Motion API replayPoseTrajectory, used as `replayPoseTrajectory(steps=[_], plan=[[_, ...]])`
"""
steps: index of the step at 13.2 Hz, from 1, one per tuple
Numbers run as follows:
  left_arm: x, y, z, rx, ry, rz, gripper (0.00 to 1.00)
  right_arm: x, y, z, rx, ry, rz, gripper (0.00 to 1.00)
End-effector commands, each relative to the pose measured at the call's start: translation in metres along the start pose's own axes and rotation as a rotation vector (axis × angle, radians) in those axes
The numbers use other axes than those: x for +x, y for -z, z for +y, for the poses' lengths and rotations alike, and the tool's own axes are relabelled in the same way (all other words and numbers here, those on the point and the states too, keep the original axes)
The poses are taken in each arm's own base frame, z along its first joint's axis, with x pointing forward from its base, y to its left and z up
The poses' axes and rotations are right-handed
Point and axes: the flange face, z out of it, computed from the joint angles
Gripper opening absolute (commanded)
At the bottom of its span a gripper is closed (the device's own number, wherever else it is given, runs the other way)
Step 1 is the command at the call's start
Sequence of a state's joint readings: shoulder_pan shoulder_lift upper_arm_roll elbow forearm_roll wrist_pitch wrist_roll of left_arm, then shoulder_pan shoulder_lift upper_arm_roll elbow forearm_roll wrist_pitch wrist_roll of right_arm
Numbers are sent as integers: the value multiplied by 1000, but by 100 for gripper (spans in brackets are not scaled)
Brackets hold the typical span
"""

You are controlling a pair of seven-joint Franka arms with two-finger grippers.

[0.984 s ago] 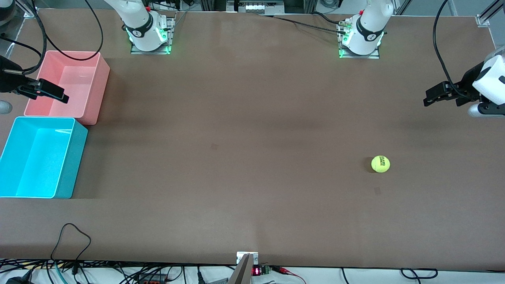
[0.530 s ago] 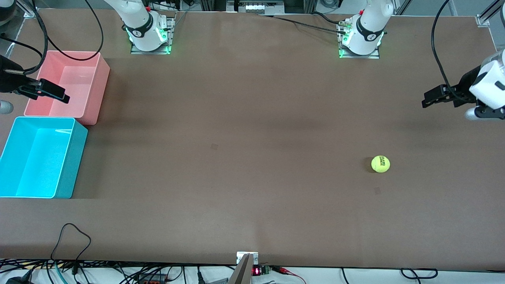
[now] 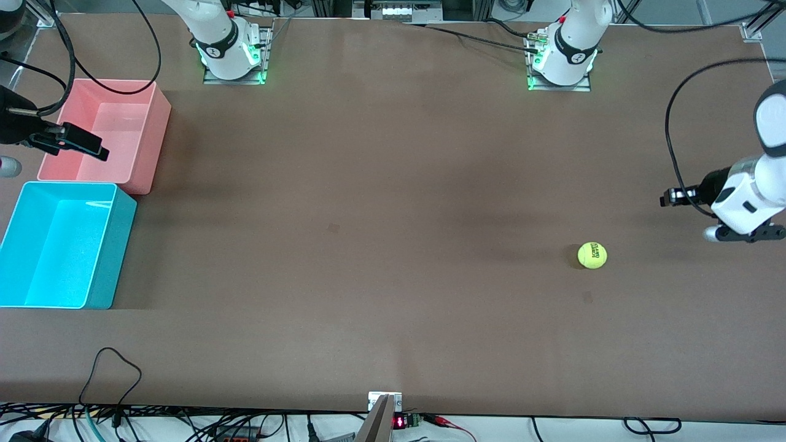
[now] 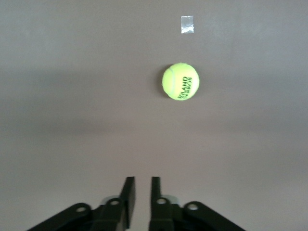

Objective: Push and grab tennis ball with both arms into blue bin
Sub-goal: 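Push the tennis ball with the left gripper toward the right gripper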

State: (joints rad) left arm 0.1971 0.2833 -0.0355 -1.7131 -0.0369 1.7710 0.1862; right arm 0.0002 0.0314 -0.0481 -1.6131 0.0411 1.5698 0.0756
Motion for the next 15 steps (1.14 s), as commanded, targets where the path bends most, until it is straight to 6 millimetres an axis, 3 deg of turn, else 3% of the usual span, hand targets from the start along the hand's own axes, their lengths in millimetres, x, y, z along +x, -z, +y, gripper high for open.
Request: replayPoseTrajectory(steps=[1, 4, 8, 11, 15], plan=[[21, -39, -23, 4, -234, -12, 0, -4, 2, -8, -7, 5, 13, 100], [41, -76, -33, 52, -611, -12, 0, -4, 3, -8, -7, 4, 15, 100], [58, -132, -39, 38, -876, -40, 0, -4, 3, -7, -5, 4, 15, 100], [73, -145, -39, 121, -1167, -16, 0, -4, 2, -9, -5, 4, 15, 100], [86, -173, -44, 160, -1369, 11, 0, 3, -14, -14, -4, 4, -19, 100]])
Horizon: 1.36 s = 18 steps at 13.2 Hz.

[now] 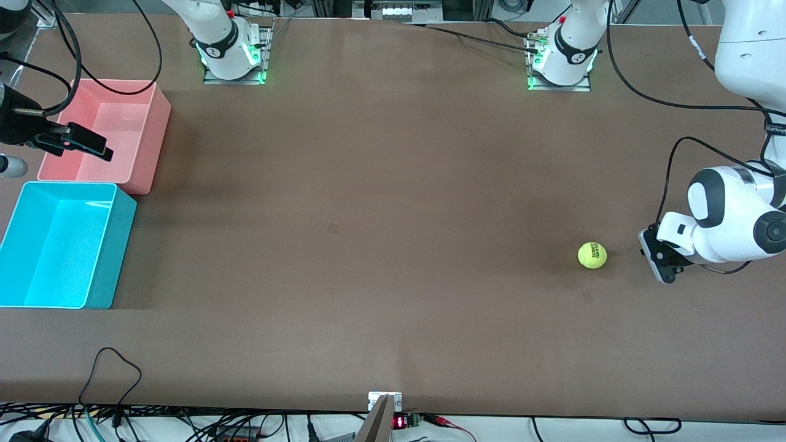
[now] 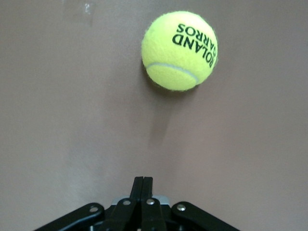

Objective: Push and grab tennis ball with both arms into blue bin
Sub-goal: 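Push the tennis ball with the left gripper toward the right gripper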

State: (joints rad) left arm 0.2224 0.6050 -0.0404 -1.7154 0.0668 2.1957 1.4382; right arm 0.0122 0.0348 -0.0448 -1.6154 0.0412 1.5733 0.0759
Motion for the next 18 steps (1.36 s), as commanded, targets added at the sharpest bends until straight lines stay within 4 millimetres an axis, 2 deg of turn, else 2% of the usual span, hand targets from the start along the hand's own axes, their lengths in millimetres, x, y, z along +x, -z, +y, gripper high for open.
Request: replayPoseTrajectory(steps=[1, 3, 4, 5, 7, 8, 9, 10, 12, 14, 15, 16, 18], plan=[[1, -15, -8, 27, -125, -21, 0, 4, -16, -7, 1, -14, -34, 100], [9, -18, -7, 24, -147, -34, 0, 8, -30, -8, 0, -9, -63, 100], [19, -19, -5, 17, -159, -36, 0, 10, -39, -10, -4, -2, -89, 100], [40, -18, -2, 17, -182, -37, 0, 13, -54, -23, -13, 27, -131, 100], [108, -21, 15, 11, -192, -44, 0, 14, -82, -51, -34, 73, -206, 100], [161, -21, 31, 14, -193, -55, 0, 15, -94, -62, -42, 90, -232, 100], [209, -18, 48, 27, -205, -59, 0, 16, -101, -63, -44, 97, -246, 100], [234, -10, 57, 42, -198, -53, 0, 18, -112, -60, -43, 110, -258, 100], [236, 19, 48, 31, -188, -62, 0, 13, -141, -51, -40, 139, -245, 100], [213, 57, 25, 18, -182, -84, 0, -3, -171, -42, -31, 162, -212, 100], [202, 68, 16, 26, -172, -84, 0, -18, -188, -40, -29, 164, -194, 100], [182, 71, 8, 24, -140, -80, 0, -35, -205, -45, -29, 179, -176, 100], [159, 78, -3, 33, -88, -62, 0, -58, -238, -42, -29, 181, -173, 100]])
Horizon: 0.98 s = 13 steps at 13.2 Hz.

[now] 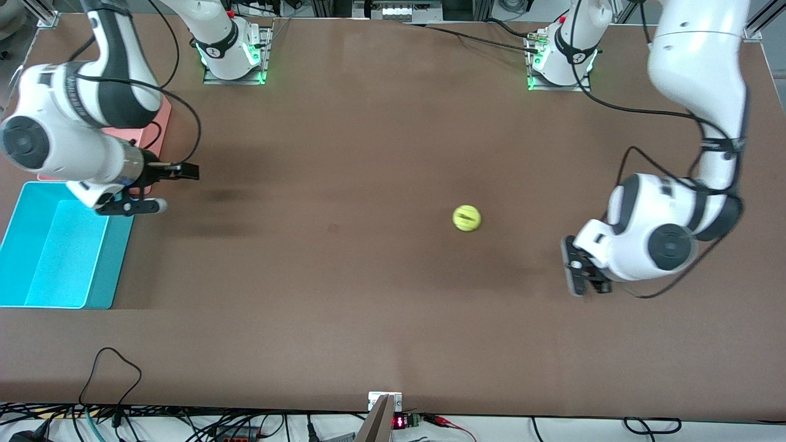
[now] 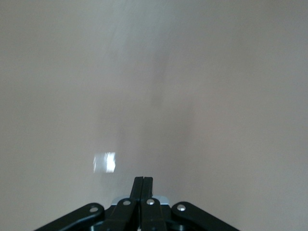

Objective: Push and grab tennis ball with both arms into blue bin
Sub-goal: 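Push the tennis ball with the left gripper toward the right gripper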

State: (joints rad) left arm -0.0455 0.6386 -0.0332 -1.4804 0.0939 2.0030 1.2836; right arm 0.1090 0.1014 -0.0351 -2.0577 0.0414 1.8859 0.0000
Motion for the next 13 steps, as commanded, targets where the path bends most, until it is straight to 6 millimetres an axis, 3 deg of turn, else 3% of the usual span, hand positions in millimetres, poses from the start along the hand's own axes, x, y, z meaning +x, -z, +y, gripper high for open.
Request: replayPoseTrajectory(steps=[1, 4, 6, 9, 13], plan=[[-24, 16, -12, 19, 34, 5, 0, -43, -44, -5, -4, 24, 1, 100], [-37, 56, -20, 33, 134, 11, 0, -70, -89, -19, -14, 51, -63, 100], [-37, 84, -20, 19, 288, 7, 0, -93, -119, -40, -33, 97, -95, 100], [-37, 99, -17, 12, 469, 12, 0, -117, -162, -82, -76, 188, -114, 100], [-31, 124, -2, -9, 830, 0, 0, -125, -192, -117, -36, 218, -150, 100]])
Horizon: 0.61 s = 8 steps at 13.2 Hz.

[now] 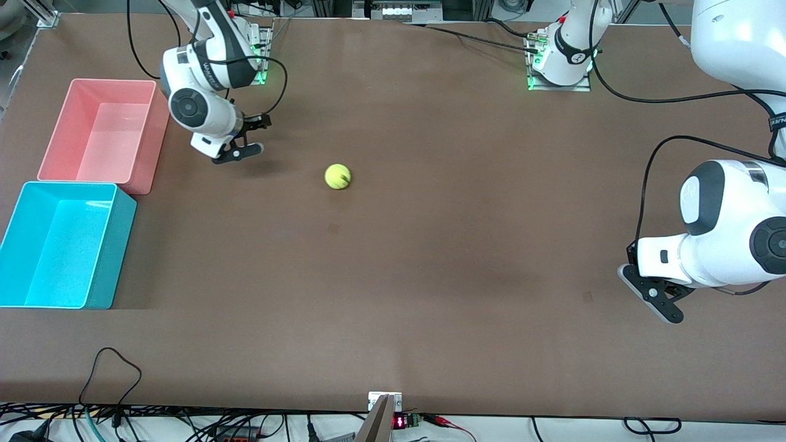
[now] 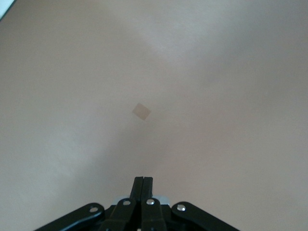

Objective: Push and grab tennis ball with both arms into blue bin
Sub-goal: 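Lower the right gripper onto the ball while the left gripper withdraws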

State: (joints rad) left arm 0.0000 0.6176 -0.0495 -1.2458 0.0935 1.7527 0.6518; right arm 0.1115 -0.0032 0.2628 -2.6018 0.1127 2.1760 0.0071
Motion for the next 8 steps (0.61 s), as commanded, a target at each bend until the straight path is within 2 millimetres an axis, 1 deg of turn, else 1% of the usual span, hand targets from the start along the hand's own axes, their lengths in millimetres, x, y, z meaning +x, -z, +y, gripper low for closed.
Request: replayPoseTrajectory(steps=[1, 3, 4, 5, 6, 8], plan=[[-7, 26, 9, -15, 214, 2, 0, 5, -15, -18, 14, 19, 15, 100], [-15, 34, 2, -50, 264, 37, 0, 13, -22, -23, 19, 31, 47, 100], [-23, 39, -5, -65, 293, 58, 0, 18, -25, -23, 23, 31, 67, 100], [-27, 48, -5, -65, 312, 74, 0, 22, -24, -23, 25, 31, 92, 100], [-24, 55, 1, -52, 317, 79, 0, 26, -25, -23, 26, 34, 114, 100], [-31, 74, 2, -37, 391, 100, 0, 28, -24, -24, 28, 37, 133, 100]])
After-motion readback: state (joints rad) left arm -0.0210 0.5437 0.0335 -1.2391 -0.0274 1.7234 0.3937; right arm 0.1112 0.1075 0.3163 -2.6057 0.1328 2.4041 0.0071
